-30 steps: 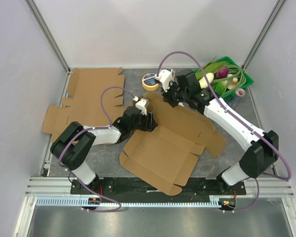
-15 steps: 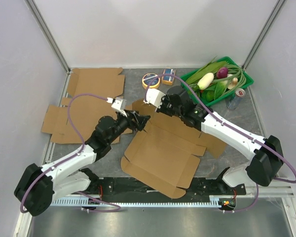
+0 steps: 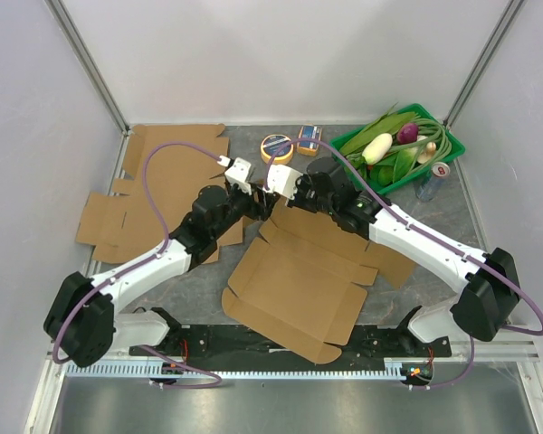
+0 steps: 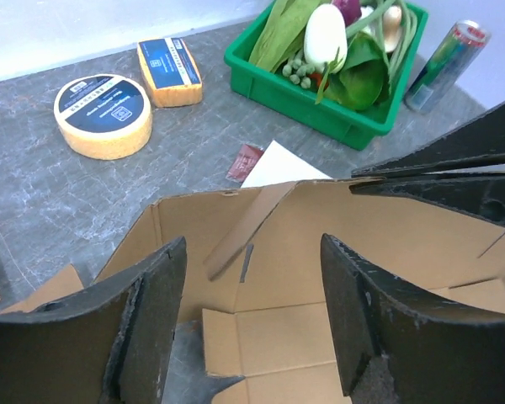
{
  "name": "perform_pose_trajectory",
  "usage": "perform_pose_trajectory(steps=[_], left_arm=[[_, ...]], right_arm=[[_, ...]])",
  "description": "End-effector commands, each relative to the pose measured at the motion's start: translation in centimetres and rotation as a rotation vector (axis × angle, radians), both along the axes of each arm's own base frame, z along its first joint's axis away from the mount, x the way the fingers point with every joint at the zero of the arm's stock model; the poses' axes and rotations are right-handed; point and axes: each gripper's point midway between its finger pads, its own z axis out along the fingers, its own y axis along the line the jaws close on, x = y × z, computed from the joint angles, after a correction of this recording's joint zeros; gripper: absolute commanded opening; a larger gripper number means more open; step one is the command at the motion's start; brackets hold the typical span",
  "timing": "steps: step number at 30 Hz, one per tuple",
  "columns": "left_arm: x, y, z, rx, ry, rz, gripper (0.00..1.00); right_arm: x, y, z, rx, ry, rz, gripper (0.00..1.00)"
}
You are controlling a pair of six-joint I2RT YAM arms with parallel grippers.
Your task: Fold the paper box
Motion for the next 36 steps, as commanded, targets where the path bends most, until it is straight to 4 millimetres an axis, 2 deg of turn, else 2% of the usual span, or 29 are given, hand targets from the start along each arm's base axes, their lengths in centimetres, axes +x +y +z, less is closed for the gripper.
perform_pose_trajectory(steps=[1, 2, 4, 5, 7, 8, 9, 10, 11, 12, 13, 14, 15, 16, 18, 19, 21, 22, 23, 24, 25, 26, 27, 29, 30, 32, 36], left_arm=[[1.6, -0.5, 1.0, 0.119, -0.089, -0.022, 0.67], [1.8, -0.5, 1.0, 0.124, -0.091, -0.018, 0.58], [2.2, -0.8, 0.6, 0.133, -0.087, -0.021, 0.49], [2.5, -1.0, 0.8, 0.122, -0.096, -0.02, 0.36], [2.8, -1.4, 0.8, 0.103, -0.086, -0.017, 0.21], [2.9, -1.5, 0.8, 0.095, -0.081, -0.01, 0.1], [3.4, -1.2, 0.9, 0.076, -0.07, 0.027, 0.07], [3.4, -1.2, 1.0, 0.065, -0.068, 0.034, 0.02], [3.3, -1.1, 1.0, 0.053, -0.067, 0.039, 0.02], [3.2, -1.1, 0.8, 0.038, -0.063, 0.049, 0.02], [3.1, -0.9, 1.0, 0.026, -0.069, 0.054, 0.02], [2.8, -1.1, 0.7, 0.02, -0.065, 0.055, 0.02], [2.9, -0.9, 0.9, 0.005, -0.064, 0.074, 0.02], [2.8, -0.9, 0.8, 0.0, -0.056, 0.08, 0.02], [3.0, -0.9, 0.6, -0.019, -0.035, 0.103, 0.02], [3.0, -0.9, 0.6, -0.024, -0.024, 0.109, 0.02], [3.2, -0.9, 0.7, -0.042, -0.005, 0.127, 0.02], [3.1, -1.1, 0.7, -0.044, -0.007, 0.125, 0.02], [3.1, -1.0, 0.6, -0.042, -0.005, 0.136, 0.02], [3.1, -1.0, 0.5, -0.043, -0.003, 0.141, 0.02], [2.9, -0.9, 0.5, -0.041, -0.001, 0.141, 0.02], [2.8, -0.8, 0.6, -0.048, 0.0, 0.141, 0.02], [2.7, -0.8, 0.6, -0.051, 0.0, 0.14, 0.02], [2.5, -0.8, 0.8, -0.052, -0.009, 0.135, 0.02], [2.4, -0.8, 0.9, -0.053, -0.012, 0.132, 0.02], [2.2, -0.8, 0.8, -0.049, -0.013, 0.13, 0.02], [1.7, -1.1, 1.1, -0.064, -0.026, 0.133, 0.02]], right_arm=[[0.2, 0.8, 3.0, 0.054, -0.064, 0.033, 0.0], [0.1, 0.9, 2.9, 0.053, -0.062, 0.036, 0.0], [0.2, 0.9, 2.9, 0.058, -0.057, 0.032, 0.0], [0.4, 1.0, 3.1, 0.066, -0.056, 0.025, 0.0], [0.8, 0.7, 3.5, 0.121, -0.023, -0.066, 0.0], [1.4, 0.5, 4.5, 0.166, -0.011, -0.136, 0.13], [2.0, -0.9, 5.0, 0.254, 0.034, -0.33, 0.23], [1.5, -2.4, 3.8, 0.232, 0.109, -0.442, 0.32], [1.6, -3.4, 5.8, 0.285, 0.113, -0.548, 0.42], [1.3, -4.8, 5.9, 0.334, 0.153, -0.687, 0.48], [-0.4, -5.4, 4.6, 0.373, 0.277, -0.8, 0.55], [-0.9, -4.9, 5.7, 0.43, 0.327, -0.809, 0.7], [-1.6, -4.5, 5.8, 0.448, 0.378, -0.801, 0.77], [-2.7, -4.5, 6.0, 0.495, 0.45, -0.842, 0.79], [-3.4, -4.2, 7.9, 0.613, 0.498, -0.863, 0.82], [-4.0, -4.2, 9.5, 0.785, 0.559, -0.949, 0.87], [-5.1, -3.8, 9.2, 0.963, 0.684, -1.049, 0.87], [-6.2, -2.9, 8.0, 1.148, 0.845, -1.134, 0.86], [-6.8, -2.2, 7.3, 1.257, 0.953, -1.18, 0.86], [-7.5, -2.2, 8.0, 1.381, 1.028, -1.173, 0.86], [-7.3, -1.3, 6.1, 1.467, 1.096, -1.177, 0.89], [-6.9, -1.0, 6.1, 1.621, 1.193, -1.234, 0.91], [-6.6, -1.3, 5.7, 1.694, 1.208, -1.251, 0.91], [-4.9, -2.8, 5.7, 1.855, 1.128, -1.302, 0.93], [-4.4, -3.0, 5.4, 1.867, 1.1, -1.326, 0.93], [-3.4, -3.1, 6.1, 1.909, 1.061, -1.334, 0.92], [-2.1, -3.1, 4.5, 1.928, 1.011, -1.411, 0.9]])
